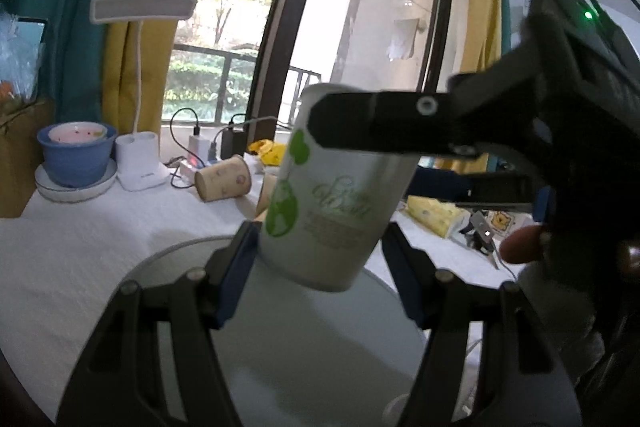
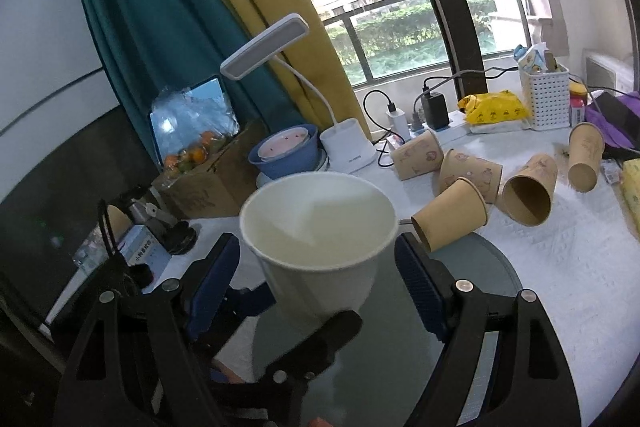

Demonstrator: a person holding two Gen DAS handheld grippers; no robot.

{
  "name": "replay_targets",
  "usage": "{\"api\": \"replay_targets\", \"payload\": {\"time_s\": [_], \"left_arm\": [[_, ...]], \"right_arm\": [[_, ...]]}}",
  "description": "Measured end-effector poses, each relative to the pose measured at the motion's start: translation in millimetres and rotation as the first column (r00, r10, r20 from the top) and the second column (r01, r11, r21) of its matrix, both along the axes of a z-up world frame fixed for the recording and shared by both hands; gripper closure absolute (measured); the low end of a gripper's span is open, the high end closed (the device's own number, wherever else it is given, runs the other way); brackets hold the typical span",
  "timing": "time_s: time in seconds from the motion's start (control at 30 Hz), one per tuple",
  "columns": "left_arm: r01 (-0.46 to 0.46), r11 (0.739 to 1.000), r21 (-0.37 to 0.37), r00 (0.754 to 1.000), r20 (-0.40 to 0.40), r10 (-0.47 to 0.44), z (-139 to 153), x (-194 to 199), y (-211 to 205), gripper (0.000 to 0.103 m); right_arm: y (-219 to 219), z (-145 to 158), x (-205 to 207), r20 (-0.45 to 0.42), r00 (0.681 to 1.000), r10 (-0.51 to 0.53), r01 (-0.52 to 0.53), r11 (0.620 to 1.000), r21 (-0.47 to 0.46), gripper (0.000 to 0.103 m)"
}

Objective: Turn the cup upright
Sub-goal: 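Rotate the held white cup rim up with the left gripper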

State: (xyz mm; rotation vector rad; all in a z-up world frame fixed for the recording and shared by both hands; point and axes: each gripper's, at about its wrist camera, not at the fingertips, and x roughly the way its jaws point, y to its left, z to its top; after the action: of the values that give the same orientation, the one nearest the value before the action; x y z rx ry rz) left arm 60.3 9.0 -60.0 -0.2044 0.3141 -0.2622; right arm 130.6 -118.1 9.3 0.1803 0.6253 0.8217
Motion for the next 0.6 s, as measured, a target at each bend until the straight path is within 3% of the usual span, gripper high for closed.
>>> {"api": "replay_targets", "payload": {"time_s": [0.1,0.27,0.6], "left_arm": [[0.001,1.0,0.001,1.0,0.01,-0.001,1.9,-1.6,-0.1,0.038],[0.005,1.0,-0.001,1.0,0.012,-0.005,1.7,-3.1,-0.2,0.038],[0.003,1.0,-0.01,1.0,0.008,-0.003,0.5,-2.6,2.1,0.038]], "right_arm": [[0.9,-1.8,1.2,-0.01,1.0,0.004,-0.004,1.0,-0.001,0.021],[4.3,-3.2,0.2,-0.012,1.0,0.015,-0.015,1.0,-0.006,0.034],[5.7,-3.7,-0.4,-0.006,1.0,0.024,-0.024,1.0,-0.011,0.036]]}}
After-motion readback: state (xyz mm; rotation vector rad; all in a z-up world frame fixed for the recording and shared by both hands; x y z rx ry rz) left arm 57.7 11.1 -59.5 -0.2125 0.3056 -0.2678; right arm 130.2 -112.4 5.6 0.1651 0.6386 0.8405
